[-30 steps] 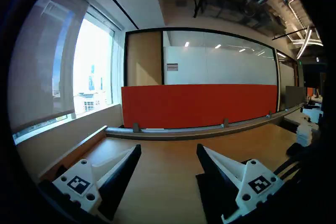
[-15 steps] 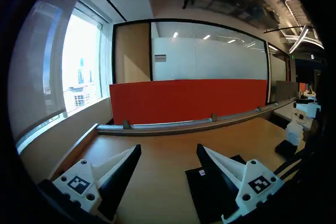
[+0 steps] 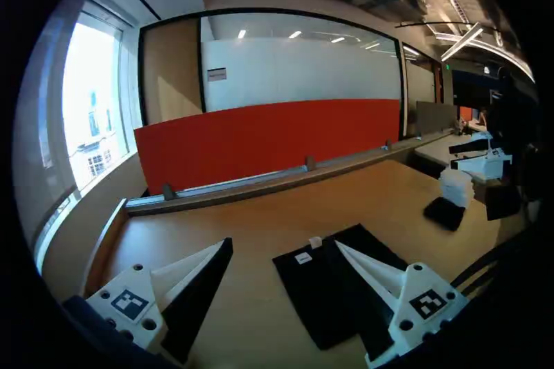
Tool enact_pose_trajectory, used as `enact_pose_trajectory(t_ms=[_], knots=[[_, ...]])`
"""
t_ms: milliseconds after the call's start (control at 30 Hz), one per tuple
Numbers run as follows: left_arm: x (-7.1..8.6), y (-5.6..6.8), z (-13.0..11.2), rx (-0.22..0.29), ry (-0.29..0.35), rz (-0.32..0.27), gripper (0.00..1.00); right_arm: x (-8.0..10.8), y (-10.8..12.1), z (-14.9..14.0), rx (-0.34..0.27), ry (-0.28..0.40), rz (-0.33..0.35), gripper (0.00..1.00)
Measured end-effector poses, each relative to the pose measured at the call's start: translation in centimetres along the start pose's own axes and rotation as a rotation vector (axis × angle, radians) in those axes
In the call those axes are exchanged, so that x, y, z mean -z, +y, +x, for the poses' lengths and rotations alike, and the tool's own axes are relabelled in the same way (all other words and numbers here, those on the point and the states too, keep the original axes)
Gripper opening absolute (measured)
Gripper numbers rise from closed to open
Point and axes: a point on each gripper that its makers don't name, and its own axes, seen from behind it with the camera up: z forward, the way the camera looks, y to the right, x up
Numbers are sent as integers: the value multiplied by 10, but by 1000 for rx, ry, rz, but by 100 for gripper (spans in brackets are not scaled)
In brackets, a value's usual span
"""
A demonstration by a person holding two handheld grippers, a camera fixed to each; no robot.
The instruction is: Fold towel
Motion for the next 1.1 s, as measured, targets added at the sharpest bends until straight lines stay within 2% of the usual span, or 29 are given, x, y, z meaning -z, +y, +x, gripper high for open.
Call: enact_pose_trajectory(t_ms=[200,500,700,1100], knots=[[-6,16,-15,-15,-49,-58,99,-3,-19,-18,24,-71,83,99],[-14,22,-44,-17,-104,-74,98,-9,-24,-38,33,-114,99,99],[-19,31,-76,-35,-154,-89,99,-14,-29,-66,30,-162,110,99],[-34,50,-153,-29,-274,-119,98,-28,-43,-136,34,-254,135,99]])
